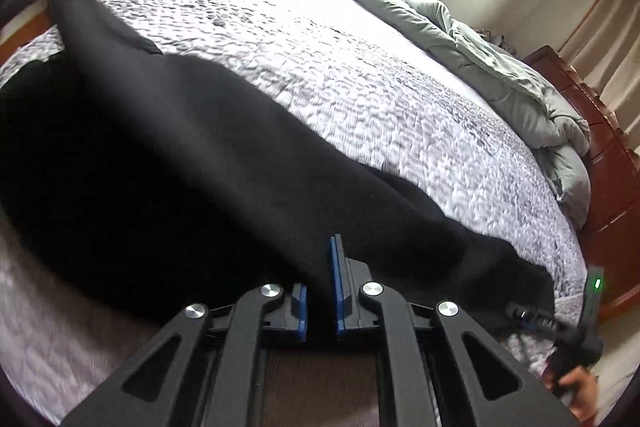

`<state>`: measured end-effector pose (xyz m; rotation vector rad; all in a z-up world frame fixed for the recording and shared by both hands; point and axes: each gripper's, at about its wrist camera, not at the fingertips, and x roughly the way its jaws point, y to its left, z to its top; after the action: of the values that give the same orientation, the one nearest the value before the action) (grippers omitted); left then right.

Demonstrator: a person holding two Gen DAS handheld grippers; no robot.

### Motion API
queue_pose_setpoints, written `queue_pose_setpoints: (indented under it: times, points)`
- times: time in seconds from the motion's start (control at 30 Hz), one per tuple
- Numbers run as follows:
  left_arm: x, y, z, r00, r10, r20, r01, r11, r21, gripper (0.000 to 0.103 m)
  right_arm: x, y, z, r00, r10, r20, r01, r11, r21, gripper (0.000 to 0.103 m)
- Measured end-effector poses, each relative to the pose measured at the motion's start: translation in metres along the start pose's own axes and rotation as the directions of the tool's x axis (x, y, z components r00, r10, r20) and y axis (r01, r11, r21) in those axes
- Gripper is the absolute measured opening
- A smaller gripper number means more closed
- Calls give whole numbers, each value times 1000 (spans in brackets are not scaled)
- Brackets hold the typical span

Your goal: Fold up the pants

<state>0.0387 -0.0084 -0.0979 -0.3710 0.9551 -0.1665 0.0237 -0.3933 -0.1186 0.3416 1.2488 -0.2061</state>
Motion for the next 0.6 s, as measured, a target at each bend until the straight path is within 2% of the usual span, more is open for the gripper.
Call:
queue_pose_setpoints:
  times: [0.07, 0.13, 0.2, 0.3, 0.33, 0.43, 0.5, 0.53, 0.57, 0.6]
  points:
    - [6, 1, -9, 1000, 14, -11, -14, 1000, -5, 9, -1, 6, 0, 1000, -31, -2, 31, 999, -25, 50]
    - [18, 7, -17, 999, 17, -50, -18, 999, -27, 9, -6, 19, -2, 996, -91, 14, 92, 994, -64, 58]
    - [23, 11, -20, 998, 15, -53, -16, 1000, -24, 9, -12, 41, -6, 993, -114, 43, 118, 986, -122, 60]
    - [26, 9, -21, 999, 15, -51, -15, 1000, -5, 9, -20, 78, -14, 998, -38, 51, 47, 978, -201, 60]
    - [27, 9, -18, 998, 11, -56, -11, 1000, -5, 9, -22, 95, -17, 999, 29, 43, -18, 974, -226, 60]
    - [27, 8, -16, 997, -13, -72, 13, 1000, -3, 11, -17, 128, -21, 991, 132, -1, -127, 954, -273, 59]
    - [23, 13, -12, 995, -37, -96, 36, 999, -8, 18, 1, 149, -27, 994, 96, -48, -107, 941, -322, 60]
    - [22, 16, -9, 993, -53, -107, 51, 998, -23, 25, 15, 153, -30, 995, 59, -78, -82, 940, -331, 62]
    - [20, 22, -4, 990, -74, -119, 69, 997, -46, 33, 27, 154, -33, 996, 37, -75, -60, 942, -331, 63]
    - [15, 33, 1, 991, -64, -121, 55, 996, -73, 43, 28, 155, -35, 997, 44, -57, -60, 942, -330, 66]
